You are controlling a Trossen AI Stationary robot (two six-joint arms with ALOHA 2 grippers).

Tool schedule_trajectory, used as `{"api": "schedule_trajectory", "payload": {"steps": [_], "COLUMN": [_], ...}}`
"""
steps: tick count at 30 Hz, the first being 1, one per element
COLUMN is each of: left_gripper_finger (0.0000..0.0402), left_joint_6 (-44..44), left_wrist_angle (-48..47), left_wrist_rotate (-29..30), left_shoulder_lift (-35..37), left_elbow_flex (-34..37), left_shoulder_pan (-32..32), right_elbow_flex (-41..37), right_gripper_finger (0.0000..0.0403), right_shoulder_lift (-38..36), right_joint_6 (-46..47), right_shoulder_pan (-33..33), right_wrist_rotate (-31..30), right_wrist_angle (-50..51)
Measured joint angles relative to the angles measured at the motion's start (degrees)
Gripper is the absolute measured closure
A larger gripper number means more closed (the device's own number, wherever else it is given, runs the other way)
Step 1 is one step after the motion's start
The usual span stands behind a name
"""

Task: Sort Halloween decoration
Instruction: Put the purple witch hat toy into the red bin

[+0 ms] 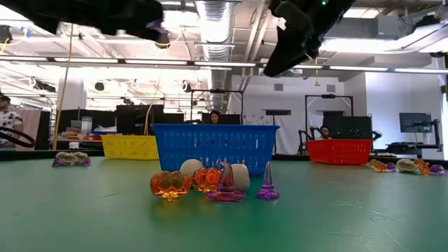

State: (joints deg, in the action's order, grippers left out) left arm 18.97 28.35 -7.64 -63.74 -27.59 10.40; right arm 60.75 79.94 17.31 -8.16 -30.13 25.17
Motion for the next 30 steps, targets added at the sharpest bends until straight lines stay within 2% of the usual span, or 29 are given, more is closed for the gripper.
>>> {"api": "schedule_trajectory", "payload": {"steps": [4, 6, 8, 11, 15, 18, 25, 30], "left_gripper_finger": [0.0401, 0.0401, 0.0401, 0.0401, 0.0401, 0.0401, 0.0401, 0.0401], "left_joint_6": [0.41, -1.21, -3.38, -6.18, -8.65, -10.85, -15.78, -16.46], "left_wrist_angle": [12.67, 17.37, 18.51, 16.78, 14.65, 13.98, 6.03, -2.25], "left_wrist_rotate": [-3.92, -5.69, -8.79, -12.56, -13.39, -14.59, -17.14, -13.72], "left_shoulder_lift": [-8.40, -14.10, -20.15, -28.83, -39.69, -47.73, -66.42, -77.56], "left_elbow_flex": [-0.32, -2.67, -6.66, -14.29, -25.70, -35.50, -63.30, -82.14], "left_shoulder_pan": [-8.20, -12.43, -16.23, -20.61, -24.81, -27.08, -28.83, -28.95], "right_elbow_flex": [0.00, 0.00, 0.00, 0.00, 0.00, 0.00, 0.00, 0.00], "right_gripper_finger": [0.0266, 0.0266, 0.0266, 0.0266, 0.0266, 0.0266, 0.0266, 0.0266], "right_shoulder_lift": [0.00, -0.01, -0.02, -0.63, -3.54, -5.67, -8.02, -7.65], "right_joint_6": [-0.71, -1.18, -1.30, -0.17, 8.11, 18.11, 35.75, 43.48], "right_shoulder_pan": [-0.09, -0.16, -0.43, -1.91, -6.19, -9.97, -15.47, -15.70], "right_wrist_rotate": [0.00, -0.18, -1.59, -8.12, -19.79, -24.80, -30.10, -30.78], "right_wrist_angle": [2.48, 3.82, 5.25, 9.35, 20.58, 30.79, 45.11, 51.12]}}
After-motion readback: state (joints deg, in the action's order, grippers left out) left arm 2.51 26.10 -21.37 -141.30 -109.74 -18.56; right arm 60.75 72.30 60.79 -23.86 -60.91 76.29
